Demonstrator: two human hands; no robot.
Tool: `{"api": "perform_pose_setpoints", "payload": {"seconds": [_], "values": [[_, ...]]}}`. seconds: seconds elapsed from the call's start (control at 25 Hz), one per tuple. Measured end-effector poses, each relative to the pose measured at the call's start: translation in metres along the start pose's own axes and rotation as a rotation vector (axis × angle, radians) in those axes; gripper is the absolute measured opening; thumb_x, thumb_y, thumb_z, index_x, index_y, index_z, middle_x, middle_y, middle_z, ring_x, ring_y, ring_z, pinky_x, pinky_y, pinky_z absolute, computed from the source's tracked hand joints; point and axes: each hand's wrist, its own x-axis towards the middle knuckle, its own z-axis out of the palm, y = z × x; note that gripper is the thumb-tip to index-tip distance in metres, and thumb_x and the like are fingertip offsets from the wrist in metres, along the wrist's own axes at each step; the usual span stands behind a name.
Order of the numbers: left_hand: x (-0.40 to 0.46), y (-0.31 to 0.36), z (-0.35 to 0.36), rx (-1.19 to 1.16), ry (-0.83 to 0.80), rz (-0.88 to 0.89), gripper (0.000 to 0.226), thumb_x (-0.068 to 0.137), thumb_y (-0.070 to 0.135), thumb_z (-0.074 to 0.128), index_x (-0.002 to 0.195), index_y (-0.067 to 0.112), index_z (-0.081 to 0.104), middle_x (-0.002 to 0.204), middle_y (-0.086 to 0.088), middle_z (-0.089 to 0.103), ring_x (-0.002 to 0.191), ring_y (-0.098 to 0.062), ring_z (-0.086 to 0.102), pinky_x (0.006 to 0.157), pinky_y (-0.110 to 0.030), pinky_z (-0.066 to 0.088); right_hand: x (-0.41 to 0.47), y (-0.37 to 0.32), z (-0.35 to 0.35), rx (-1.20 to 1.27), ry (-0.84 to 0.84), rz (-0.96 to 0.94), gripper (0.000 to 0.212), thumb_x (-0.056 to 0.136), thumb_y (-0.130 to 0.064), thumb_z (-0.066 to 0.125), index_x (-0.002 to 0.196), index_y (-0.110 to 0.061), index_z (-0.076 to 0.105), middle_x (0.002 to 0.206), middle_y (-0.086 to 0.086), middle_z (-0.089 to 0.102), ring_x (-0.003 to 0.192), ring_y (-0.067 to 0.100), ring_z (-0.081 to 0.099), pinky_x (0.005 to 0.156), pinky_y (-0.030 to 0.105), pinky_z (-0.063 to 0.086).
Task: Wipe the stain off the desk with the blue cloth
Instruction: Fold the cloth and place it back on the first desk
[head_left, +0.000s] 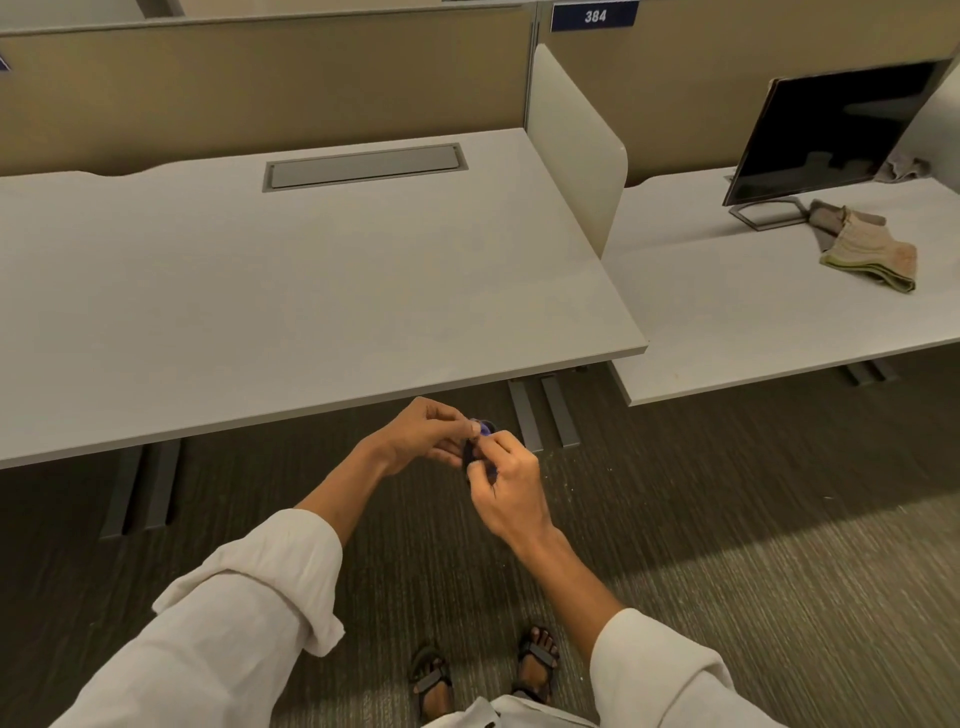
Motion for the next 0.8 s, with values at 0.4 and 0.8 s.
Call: {"api": "perform_pose_setpoints", "payload": {"seconds": [0.4, 0.8], "values": [[0.001, -0.002, -0.011, 0.366, 0.031, 0.113, 0.02, 0.08, 0.019, 0.057, 0.074, 0.009, 0.074, 0.073, -0.017, 0.066, 0.071, -0.017, 0.057, 0.072, -0.038, 0.047, 0.033, 0.056, -0.037, -0.104, -0.184, 0.168, 0.029, 0.096, -0.007, 0.052, 0.116, -0.023, 0.067, 0.112, -0.006, 0.063, 0.099, 0.009, 0.063, 0.091, 0.037, 0.057], [-0.022, -0.009, -0.044, 0.362, -0.1, 0.147, 0.019, 0.071, 0.026, 0.064, 0.066, 0.008, 0.069, 0.071, -0.023, 0.064, 0.069, -0.018, 0.058, 0.067, -0.03, 0.047, 0.061, 0.057, -0.012, -0.638, -0.788, -0.363, 0.018, 0.092, -0.032, 0.065, 0.107, -0.023, 0.067, 0.126, -0.001, 0.051, 0.095, 0.02, 0.06, 0.08, 0.038, 0.056]]}}
